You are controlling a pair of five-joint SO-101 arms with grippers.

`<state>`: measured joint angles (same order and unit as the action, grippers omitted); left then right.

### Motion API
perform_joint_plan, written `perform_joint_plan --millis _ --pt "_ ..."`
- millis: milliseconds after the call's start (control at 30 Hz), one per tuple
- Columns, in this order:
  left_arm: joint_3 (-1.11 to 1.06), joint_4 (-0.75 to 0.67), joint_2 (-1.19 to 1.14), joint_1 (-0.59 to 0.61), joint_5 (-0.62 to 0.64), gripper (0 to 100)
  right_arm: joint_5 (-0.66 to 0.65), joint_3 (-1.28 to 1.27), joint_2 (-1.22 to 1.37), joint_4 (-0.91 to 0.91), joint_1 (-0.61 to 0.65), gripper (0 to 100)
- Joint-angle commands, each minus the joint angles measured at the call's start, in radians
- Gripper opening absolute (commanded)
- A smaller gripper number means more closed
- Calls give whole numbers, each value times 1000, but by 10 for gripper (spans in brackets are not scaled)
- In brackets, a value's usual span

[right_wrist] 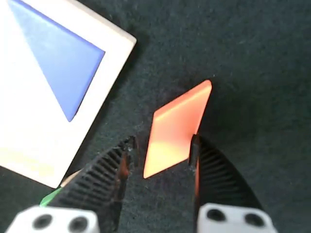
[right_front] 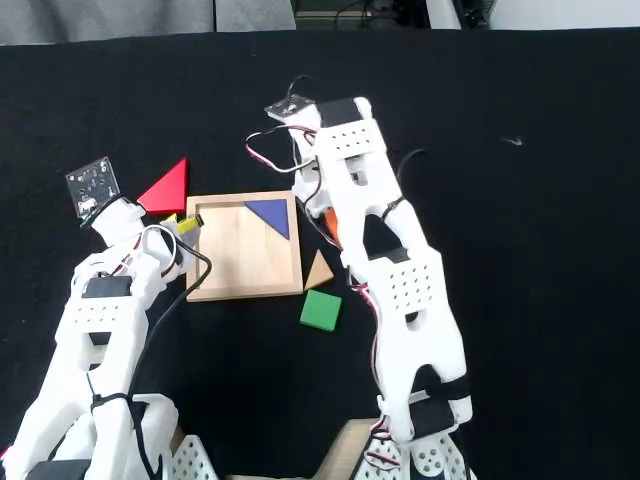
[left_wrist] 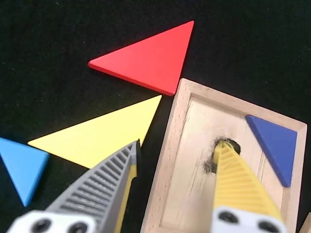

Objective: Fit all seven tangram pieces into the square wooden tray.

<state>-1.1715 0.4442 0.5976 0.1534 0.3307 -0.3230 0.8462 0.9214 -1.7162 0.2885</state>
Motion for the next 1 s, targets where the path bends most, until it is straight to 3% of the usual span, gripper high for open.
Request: perform_joint_plan --millis 0,667,967 --pt "4 -18 2 -10 0 253 -12 5 -8 6 0 174" --pt "4 -18 2 -12 0 253 -11 53 99 26 -20 173" --pt "4 -18 2 -13 0 253 -5 248 25 -49 -181 173"
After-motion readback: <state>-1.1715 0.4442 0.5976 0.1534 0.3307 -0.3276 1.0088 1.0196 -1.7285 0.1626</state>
